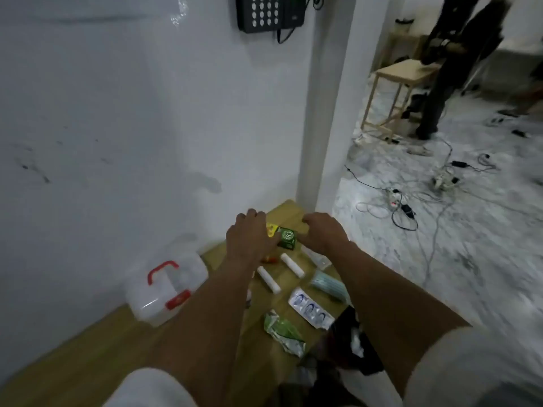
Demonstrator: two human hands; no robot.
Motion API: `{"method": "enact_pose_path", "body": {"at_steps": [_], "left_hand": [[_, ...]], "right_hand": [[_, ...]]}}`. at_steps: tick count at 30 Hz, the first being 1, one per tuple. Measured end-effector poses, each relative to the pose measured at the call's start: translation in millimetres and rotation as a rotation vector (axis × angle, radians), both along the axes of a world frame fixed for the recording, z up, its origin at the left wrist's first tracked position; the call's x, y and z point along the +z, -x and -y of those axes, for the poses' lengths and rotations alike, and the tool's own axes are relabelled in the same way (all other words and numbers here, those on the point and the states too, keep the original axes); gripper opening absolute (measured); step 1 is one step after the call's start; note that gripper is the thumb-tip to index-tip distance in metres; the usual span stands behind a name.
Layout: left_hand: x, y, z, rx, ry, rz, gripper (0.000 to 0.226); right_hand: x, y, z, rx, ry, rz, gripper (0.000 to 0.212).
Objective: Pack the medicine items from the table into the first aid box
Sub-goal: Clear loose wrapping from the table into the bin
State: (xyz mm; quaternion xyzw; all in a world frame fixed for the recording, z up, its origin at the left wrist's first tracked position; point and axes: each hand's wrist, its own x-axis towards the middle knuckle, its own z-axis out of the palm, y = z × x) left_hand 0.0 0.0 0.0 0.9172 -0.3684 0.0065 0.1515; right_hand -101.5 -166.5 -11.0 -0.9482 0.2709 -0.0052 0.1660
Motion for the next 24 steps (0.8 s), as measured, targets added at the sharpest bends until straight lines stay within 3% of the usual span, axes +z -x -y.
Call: {"method": "enact_pose_path", "body": {"at_steps": [6,10,14,17,19,24], "left_hand": [[-75.0,55.2,4.9,-0.037,-0.088,-0.223,0.05],[-138.8,71.8,-15.2,-0.075,-0.236,-0.317,0.03],[-184.4,90.0,-34.1,-0.029,-0.349,-0.452,0.049],[-200.1,96.9,-35.9,0.005,-0.426,-0.407,0.063],[-205.7,95.5,-33.4,0.022,-0.428,-0.371,0.063],[-207.0,86.7,-24.4,0.094,-0.358,-0.549,0.062]], "right_hand": [[-72.1,59.0,-9.0,-0.151,-0.062,-0.158,0.043],[-124.8,79.6,-21.5,-0.178,-0.186,-0.251,0.03],[-169.5,84.7,-36.5,-0.139,-0.16,-0.318,0.032],[-193.8,88.4,-47.5,-0.175,-0.131,-0.391,0.043],[-202.1,89.5,-51.1,-0.184,-0.114,-0.385,0.046],[-206.2,86.1,-45.2,-0.226,-0.212,-0.288,0.052]]}}
